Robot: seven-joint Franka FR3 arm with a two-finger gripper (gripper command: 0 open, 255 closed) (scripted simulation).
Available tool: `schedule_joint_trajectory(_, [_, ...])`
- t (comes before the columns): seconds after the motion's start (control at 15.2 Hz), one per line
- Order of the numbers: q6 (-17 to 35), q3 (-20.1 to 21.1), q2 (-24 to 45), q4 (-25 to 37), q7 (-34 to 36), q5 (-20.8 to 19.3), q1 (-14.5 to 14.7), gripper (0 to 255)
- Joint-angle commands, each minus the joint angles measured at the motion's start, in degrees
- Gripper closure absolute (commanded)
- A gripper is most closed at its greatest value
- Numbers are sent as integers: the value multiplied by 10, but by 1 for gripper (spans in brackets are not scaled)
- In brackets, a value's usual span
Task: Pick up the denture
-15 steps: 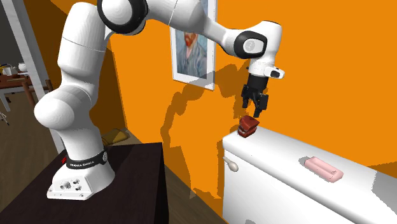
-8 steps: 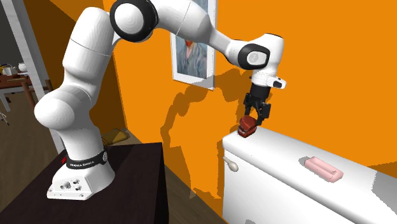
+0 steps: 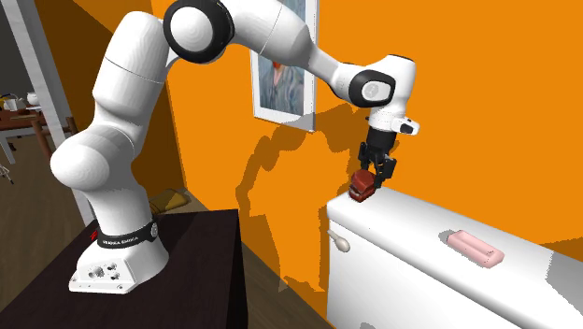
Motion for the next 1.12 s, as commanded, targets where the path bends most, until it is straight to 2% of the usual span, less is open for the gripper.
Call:
schedule_joint_trajectory(0.0, [0,0,1,0,0,0,0,255])
schedule_joint_trajectory(0.26, [0,0,1,-1,0,0,0,255])
schedule_joint_trajectory(1.06, [-78,-1,-27,49,5,-3,-1,255])
